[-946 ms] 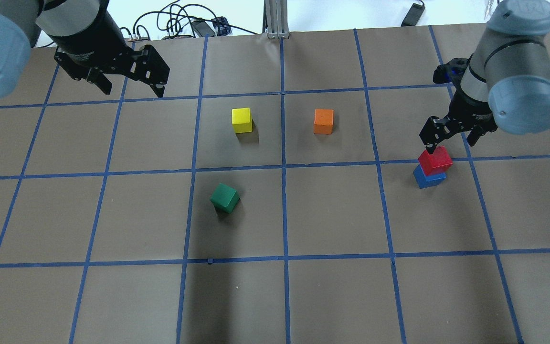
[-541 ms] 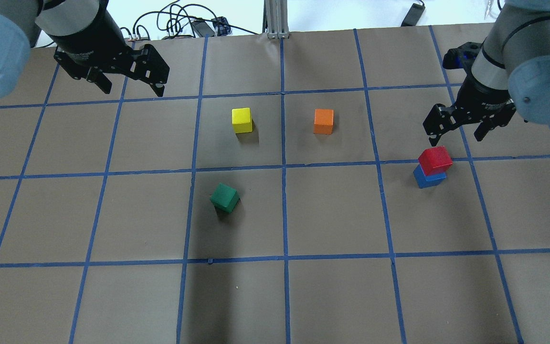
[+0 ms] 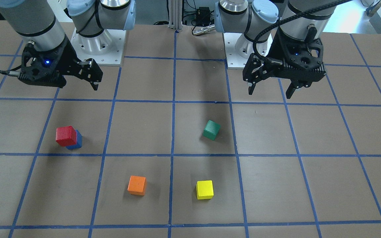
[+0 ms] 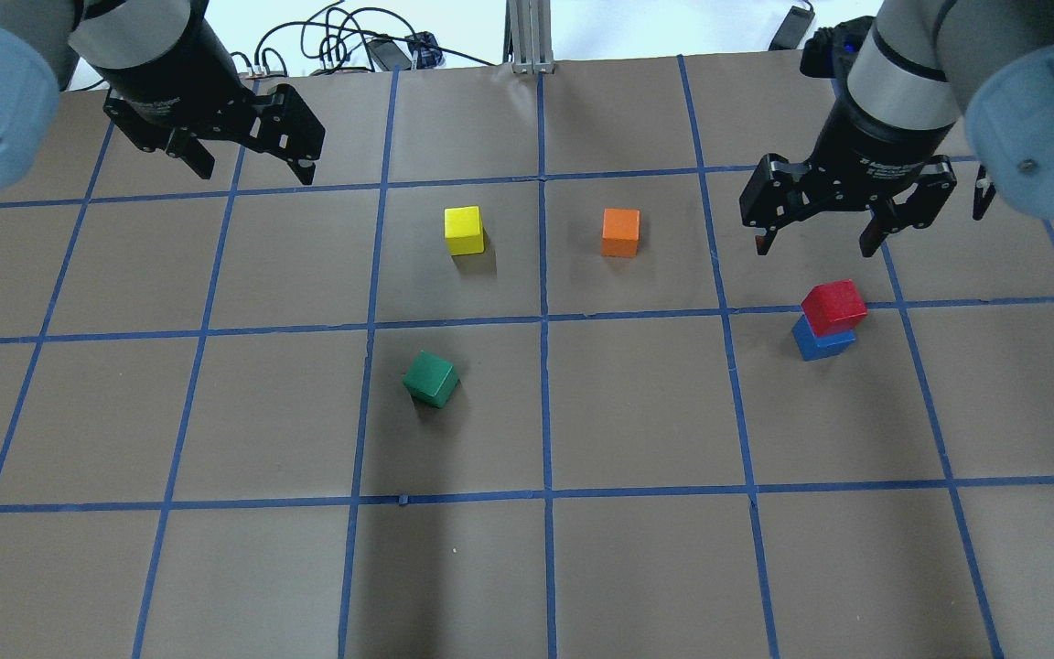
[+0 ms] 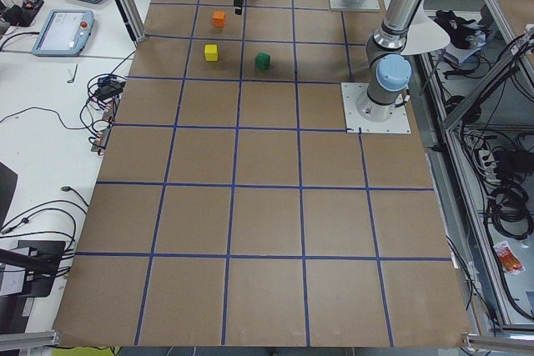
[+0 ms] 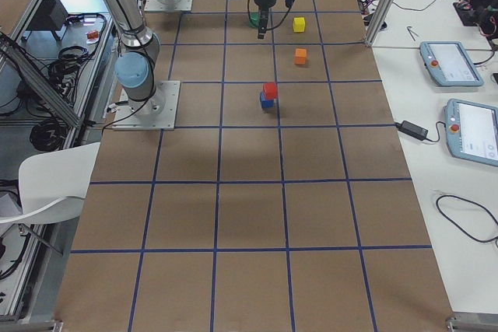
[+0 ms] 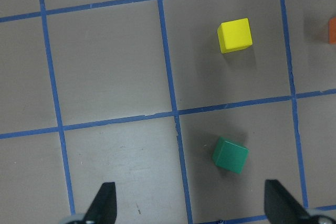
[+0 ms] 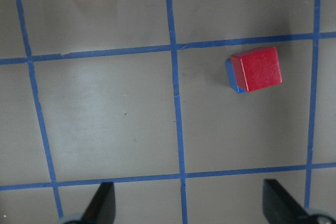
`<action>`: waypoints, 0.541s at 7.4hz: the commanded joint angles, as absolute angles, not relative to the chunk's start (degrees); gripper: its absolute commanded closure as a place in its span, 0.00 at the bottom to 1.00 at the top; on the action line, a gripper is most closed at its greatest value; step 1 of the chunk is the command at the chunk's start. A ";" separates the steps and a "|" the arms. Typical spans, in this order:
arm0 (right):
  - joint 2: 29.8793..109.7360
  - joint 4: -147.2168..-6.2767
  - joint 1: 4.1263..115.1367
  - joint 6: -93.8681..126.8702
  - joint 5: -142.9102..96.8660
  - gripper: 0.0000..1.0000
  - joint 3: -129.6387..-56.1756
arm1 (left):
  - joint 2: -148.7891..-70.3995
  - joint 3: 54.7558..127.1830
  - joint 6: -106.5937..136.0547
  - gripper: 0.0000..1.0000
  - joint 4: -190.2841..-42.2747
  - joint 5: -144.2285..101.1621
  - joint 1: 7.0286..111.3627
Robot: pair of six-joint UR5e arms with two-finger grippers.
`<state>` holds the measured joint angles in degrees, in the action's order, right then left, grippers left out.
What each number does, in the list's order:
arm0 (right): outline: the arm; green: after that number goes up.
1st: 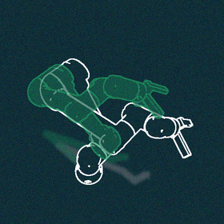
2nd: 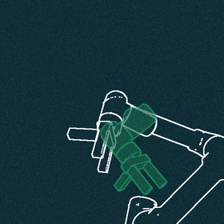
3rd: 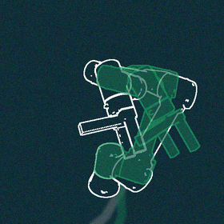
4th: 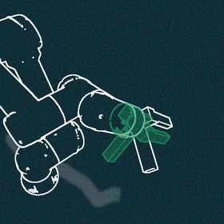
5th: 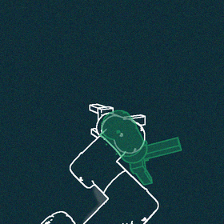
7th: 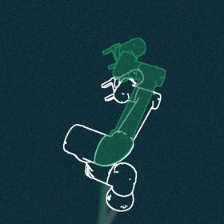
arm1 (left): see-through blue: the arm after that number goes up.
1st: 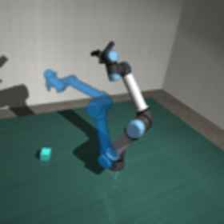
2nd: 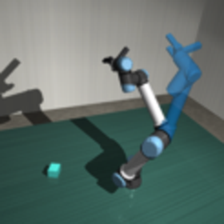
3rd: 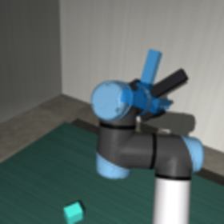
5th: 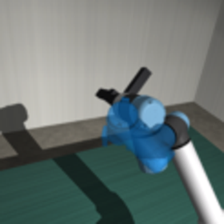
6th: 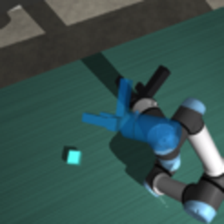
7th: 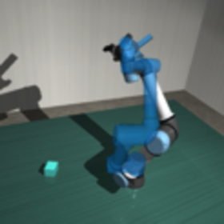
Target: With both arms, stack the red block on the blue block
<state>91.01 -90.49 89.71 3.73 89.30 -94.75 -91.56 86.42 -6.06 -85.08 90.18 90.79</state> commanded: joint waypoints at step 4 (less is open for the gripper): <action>93.86 -89.39 91.14 5.80 89.30 0.00 -95.54 | -91.67 86.40 -6.06 0.00 -84.90 90.18 90.79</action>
